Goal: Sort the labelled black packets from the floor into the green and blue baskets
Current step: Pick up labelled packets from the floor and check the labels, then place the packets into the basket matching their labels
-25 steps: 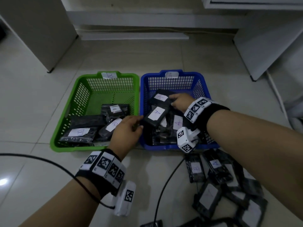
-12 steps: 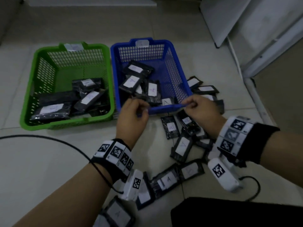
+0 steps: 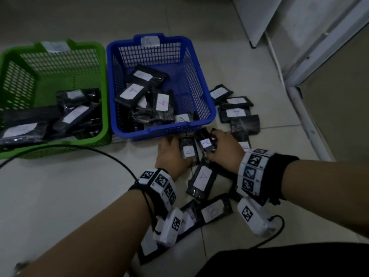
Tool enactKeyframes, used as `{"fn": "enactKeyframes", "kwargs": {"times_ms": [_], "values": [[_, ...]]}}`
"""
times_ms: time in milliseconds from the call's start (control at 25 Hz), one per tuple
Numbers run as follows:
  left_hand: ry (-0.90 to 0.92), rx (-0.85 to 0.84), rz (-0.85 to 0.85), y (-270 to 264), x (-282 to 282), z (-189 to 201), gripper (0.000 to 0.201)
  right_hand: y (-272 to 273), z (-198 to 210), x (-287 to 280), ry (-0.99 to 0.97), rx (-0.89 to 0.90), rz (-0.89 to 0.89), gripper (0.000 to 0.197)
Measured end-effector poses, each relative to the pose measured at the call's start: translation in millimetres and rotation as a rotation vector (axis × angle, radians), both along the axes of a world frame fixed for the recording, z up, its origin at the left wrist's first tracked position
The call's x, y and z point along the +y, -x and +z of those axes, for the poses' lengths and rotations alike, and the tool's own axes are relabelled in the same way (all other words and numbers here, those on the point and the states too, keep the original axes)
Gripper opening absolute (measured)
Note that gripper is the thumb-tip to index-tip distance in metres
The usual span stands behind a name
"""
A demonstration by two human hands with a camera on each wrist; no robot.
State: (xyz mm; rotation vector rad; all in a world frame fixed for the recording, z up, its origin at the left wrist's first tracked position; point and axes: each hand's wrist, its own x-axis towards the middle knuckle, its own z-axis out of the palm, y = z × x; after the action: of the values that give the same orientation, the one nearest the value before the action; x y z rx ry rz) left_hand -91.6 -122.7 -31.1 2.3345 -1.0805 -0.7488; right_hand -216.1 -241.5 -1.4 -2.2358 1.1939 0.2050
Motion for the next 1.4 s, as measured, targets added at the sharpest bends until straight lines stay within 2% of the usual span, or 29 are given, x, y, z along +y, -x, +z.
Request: {"fn": "enactKeyframes", "kwargs": {"times_ms": [120,160,280,360,440,520,600,720,840,1000,1120,1240,1400], "values": [[-0.064,0.034,0.100,4,-3,0,0.100,1,7,0,-0.079,0.020,-0.020,0.065],[-0.063,0.061,0.119,3,-2,4,0.101,3,13,2,-0.101,0.053,-0.015,0.057],[0.041,0.210,0.107,-2,4,16,0.072,9,31,2,-0.164,0.114,0.022,0.024],[0.127,0.324,0.081,-7,16,22,0.054,13,43,4,-0.198,0.098,-0.011,0.022],[0.230,0.457,0.103,-15,30,29,0.040,12,54,5,-0.191,0.046,-0.063,0.027],[0.317,0.544,0.137,-25,40,41,0.035,6,67,8,-0.209,-0.056,-0.107,0.025],[0.400,0.593,0.132,-33,44,55,0.036,-7,80,9,-0.247,-0.203,-0.173,0.018],[0.536,0.609,0.113,-43,40,77,0.041,-36,93,0,-0.232,-0.405,-0.287,0.019],[0.666,0.575,0.264,-57,32,87,0.033,-63,90,-15,-0.242,-0.560,-0.352,0.026],[0.734,0.465,0.452,-83,34,86,0.017,-91,63,-25,-0.095,-0.517,-0.313,0.018],[0.717,0.416,0.530,-98,46,82,0.027,-103,45,-24,-0.097,-0.462,-0.355,0.027],[0.739,0.339,0.621,-106,56,85,0.037,-106,38,-20,-0.042,-0.347,-0.260,0.032],[0.630,0.009,0.702,-136,78,80,0.041,-95,48,-6,0.112,-0.257,-0.064,0.042]]}}
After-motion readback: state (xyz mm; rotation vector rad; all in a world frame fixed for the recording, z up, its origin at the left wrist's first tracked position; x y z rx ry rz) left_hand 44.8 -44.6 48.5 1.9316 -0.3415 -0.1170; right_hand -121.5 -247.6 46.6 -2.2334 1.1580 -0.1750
